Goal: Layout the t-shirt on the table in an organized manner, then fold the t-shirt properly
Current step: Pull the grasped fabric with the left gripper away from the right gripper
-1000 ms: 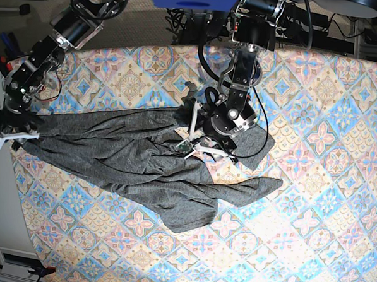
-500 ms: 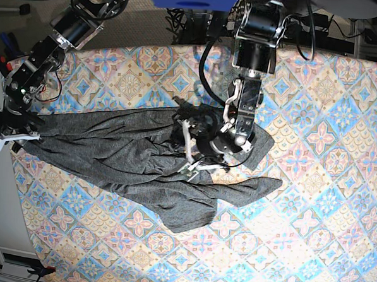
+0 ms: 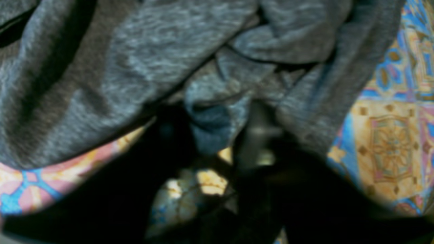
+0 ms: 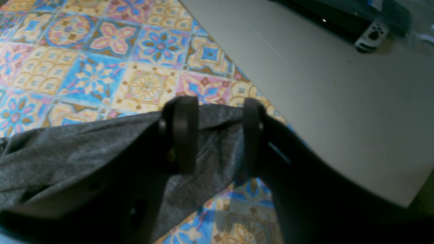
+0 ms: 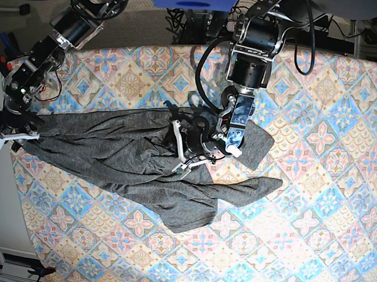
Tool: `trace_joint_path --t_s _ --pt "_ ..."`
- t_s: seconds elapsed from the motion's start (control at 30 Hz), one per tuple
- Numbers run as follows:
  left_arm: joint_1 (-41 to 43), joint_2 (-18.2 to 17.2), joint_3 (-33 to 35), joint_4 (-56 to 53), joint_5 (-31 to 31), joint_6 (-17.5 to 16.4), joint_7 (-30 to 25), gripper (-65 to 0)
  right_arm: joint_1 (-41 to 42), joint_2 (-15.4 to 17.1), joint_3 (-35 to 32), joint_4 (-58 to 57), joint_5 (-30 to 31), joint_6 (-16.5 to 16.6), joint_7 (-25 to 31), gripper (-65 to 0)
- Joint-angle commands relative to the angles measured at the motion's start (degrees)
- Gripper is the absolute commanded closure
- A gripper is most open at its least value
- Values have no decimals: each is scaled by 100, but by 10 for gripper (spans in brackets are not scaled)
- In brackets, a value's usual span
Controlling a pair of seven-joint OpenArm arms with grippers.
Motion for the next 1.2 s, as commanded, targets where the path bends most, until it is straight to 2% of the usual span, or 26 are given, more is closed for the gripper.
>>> trace_joint_path --t_s 0.0,0.1,0.2,0.43,0.53,0.57,0.67,0.73,0.9,1.1,1.17 --pt "-181 44 16 50 28 -2 75 0 87 92 7 97 27 2 156 -213" --pt "-313 44 16 121 19 192 119 0 87 92 7 97 27 2 156 -213" --pt "-296 44 16 657 19 245 242 0 87 92 7 62 27 2 156 -213" --pt "293 44 -195 3057 28 245 1209 0 87 92 7 62 27 11 156 -213" --pt "469 -113 -406 3725 28 236 1543 0 87 92 7 53 36 20 156 -213" --pt "557 -236 -520 3936 28 227 1631 0 87 92 7 53 36 108 156 -213" --pt "838 -500 -854 4507 19 218 1746 0 87 92 7 53 36 697 156 -213" --pt "1005 -693 -1003 4710 19 218 1746 0 87 92 16 45 36 855 156 -213" --pt "1454 -1097 -1267 4850 19 218 1719 0 87 92 16 -245 36 855 156 -213" --pt "1797 -1203 -1461 4868 19 209 1702 0 87 92 16 -659 36 873 165 -213" --pt "1867 -1203 -1575 4868 19 209 1693 0 87 92 7 -676 36 1048 165 -213"
